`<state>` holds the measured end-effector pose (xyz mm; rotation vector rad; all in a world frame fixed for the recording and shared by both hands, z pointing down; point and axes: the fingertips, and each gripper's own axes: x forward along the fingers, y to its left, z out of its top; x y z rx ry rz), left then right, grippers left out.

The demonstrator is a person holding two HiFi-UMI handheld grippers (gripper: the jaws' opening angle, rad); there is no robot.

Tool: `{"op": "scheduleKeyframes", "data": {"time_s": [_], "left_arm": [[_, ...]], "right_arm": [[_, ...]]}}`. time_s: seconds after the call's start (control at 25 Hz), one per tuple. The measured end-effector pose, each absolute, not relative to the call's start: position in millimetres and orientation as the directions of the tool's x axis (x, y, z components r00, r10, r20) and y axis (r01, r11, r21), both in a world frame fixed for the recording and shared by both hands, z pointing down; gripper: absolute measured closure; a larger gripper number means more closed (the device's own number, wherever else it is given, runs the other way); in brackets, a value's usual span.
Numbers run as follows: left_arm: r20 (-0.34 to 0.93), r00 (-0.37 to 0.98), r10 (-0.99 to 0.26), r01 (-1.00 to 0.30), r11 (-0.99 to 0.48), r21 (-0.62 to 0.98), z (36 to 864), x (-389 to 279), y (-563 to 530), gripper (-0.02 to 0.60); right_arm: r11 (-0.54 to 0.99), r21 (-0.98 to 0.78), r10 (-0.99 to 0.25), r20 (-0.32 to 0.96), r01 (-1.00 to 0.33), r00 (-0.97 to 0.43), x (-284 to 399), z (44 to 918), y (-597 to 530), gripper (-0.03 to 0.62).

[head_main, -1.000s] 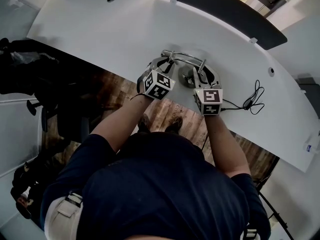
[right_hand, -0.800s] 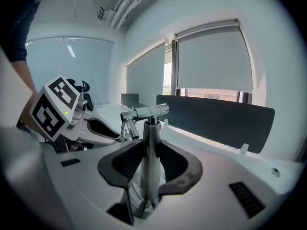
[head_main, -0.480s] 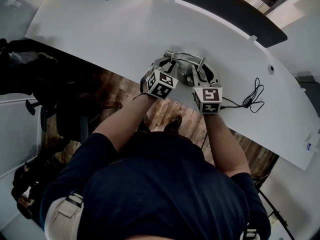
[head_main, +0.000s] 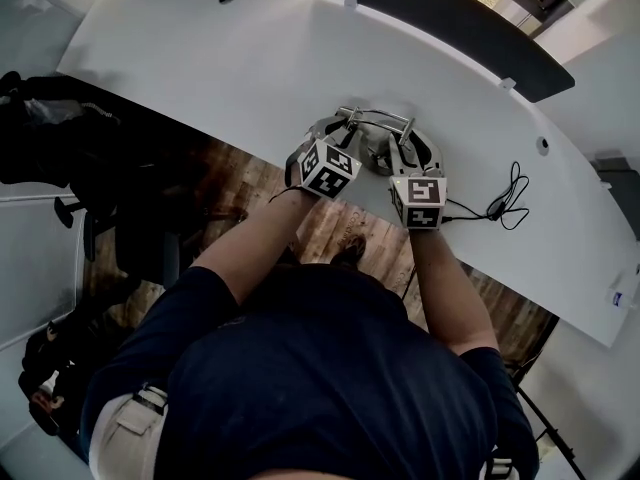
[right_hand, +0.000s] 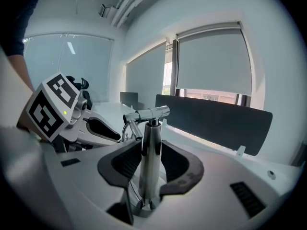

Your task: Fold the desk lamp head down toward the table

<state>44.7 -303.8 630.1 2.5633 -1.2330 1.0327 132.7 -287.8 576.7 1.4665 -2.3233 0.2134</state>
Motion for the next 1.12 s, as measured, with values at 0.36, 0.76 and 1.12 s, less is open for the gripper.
{"op": "scheduleKeyframes", "data": {"time_s": [0.36, 0.76, 1.12], "left_arm": [[0.518, 0.538, -0.665, -0.689, -0.701, -0.183, 567.3, 28.2, -254.4, 0.488], [0.328, 0.726, -0.605, -0.605, -0.788, -0.113, 450.7, 17.6, -176.5, 0.509], [0.221, 0.822, -0.525, -0.525, -0.849, -0.062, 388.2, 18.1, -121.2, 0.559]], "right_arm": [[0.38, 0.032, -0.862, 0.375, -0.924, -0.342, 147.0, 556.2, -237.0, 0.461], [0.433, -0.051, -0.867, 0.249, -0.9, -0.431, 86.4, 474.3, -154.6, 0.488], [0.484, -0.059, -0.859, 0.157, -0.873, -0.487, 52.5, 411.6, -110.8, 0.553]]}}
